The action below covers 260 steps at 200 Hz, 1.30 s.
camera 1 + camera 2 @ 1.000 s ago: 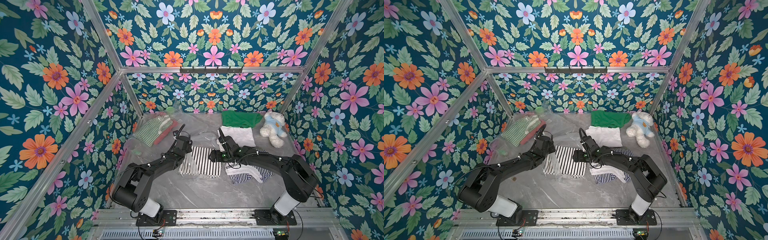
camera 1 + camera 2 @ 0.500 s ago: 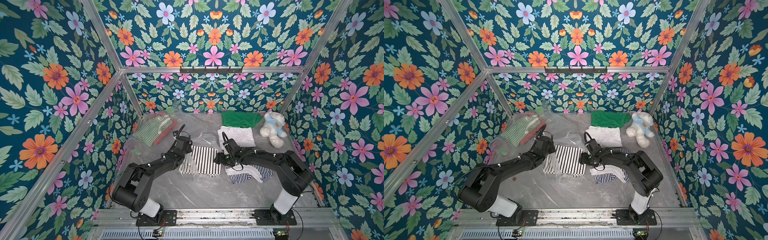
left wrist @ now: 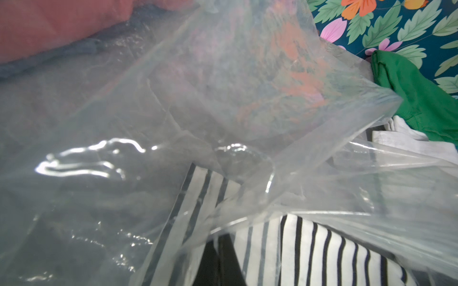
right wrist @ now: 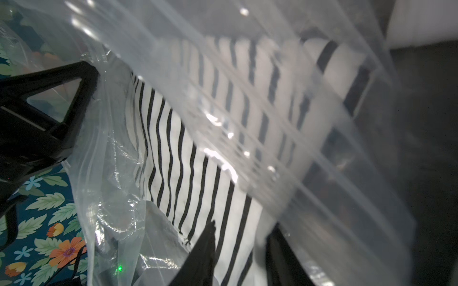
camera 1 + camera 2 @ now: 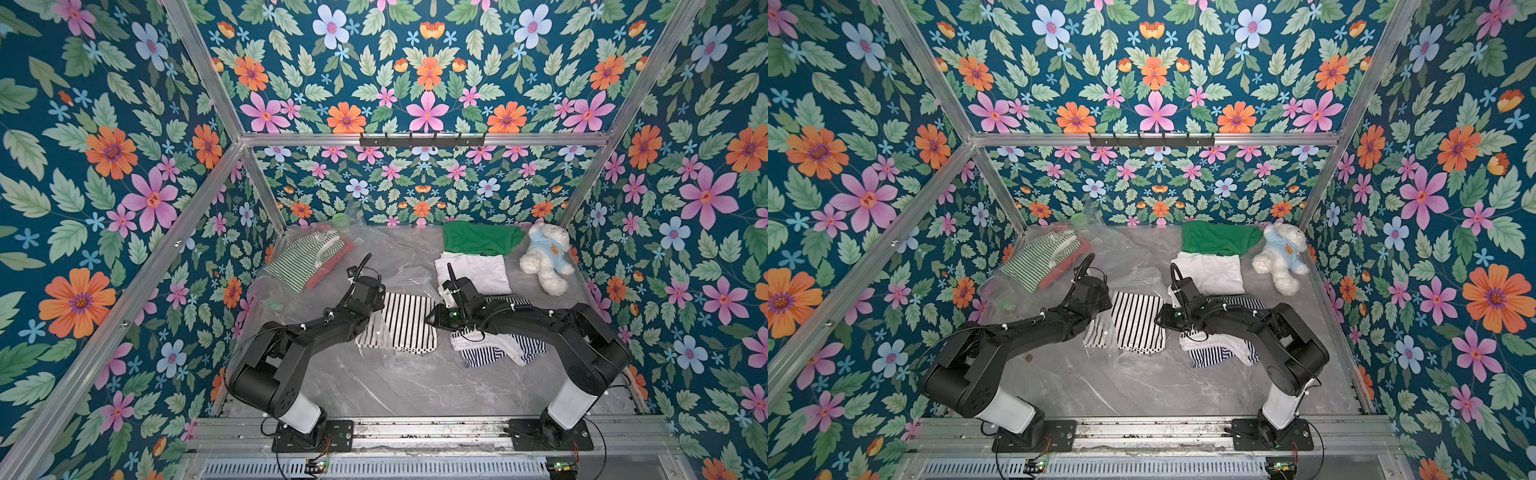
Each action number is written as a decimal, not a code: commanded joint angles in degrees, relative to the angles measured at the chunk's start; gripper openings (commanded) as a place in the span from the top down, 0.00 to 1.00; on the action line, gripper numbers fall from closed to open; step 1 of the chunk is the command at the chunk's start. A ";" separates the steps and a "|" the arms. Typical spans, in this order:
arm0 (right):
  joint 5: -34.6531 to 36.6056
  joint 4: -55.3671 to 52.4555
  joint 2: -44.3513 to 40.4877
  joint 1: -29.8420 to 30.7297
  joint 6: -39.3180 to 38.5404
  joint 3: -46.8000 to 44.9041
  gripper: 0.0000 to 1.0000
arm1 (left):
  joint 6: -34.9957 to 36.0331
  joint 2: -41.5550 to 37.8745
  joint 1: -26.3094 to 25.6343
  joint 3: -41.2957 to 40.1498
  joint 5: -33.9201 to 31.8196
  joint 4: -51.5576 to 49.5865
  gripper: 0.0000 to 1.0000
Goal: Take the tank top out of the vacuum bag
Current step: Take out the tank top from the vacuum bag.
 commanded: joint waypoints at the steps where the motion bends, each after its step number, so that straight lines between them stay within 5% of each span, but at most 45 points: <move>1: -2.93 4.49 1.53 0.09 1.38 0.04 0.65 | -1.36 0.33 -0.16 -0.53 0.48 1.02 1.00; 37: -1.64 4.01 3.19 -0.13 2.48 -0.05 0.67 | -2.67 0.51 -0.37 -2.36 0.72 1.76 1.00; 65: -0.76 2.99 4.53 -1.63 6.74 -1.51 0.49 | -3.34 0.33 -0.43 -3.41 0.72 2.17 1.00; 100: -4.39 7.78 6.11 -2.10 10.26 -2.98 0.48 | -3.95 0.77 -0.58 -4.01 0.90 2.43 1.00; 134: -8.54 13.24 7.86 -2.09 12.30 -2.95 0.62 | -5.93 0.86 -1.03 -6.18 1.37 3.33 1.00; 170: -9.52 13.78 5.90 -2.00 11.46 -2.07 1.00 | -7.17 0.87 -1.48 -7.70 1.40 3.92 1.00; 222: -3.65 7.50 -2.12 3.66 -2.72 2.08 1.00 | -7.43 2.00 -1.57 -7.27 1.27 4.01 1.00; 260: -2.88 10.62 2.01 1.91 4.54 -0.51 0.97 | -7.53 2.46 -1.57 -7.27 1.62 4.36 1.00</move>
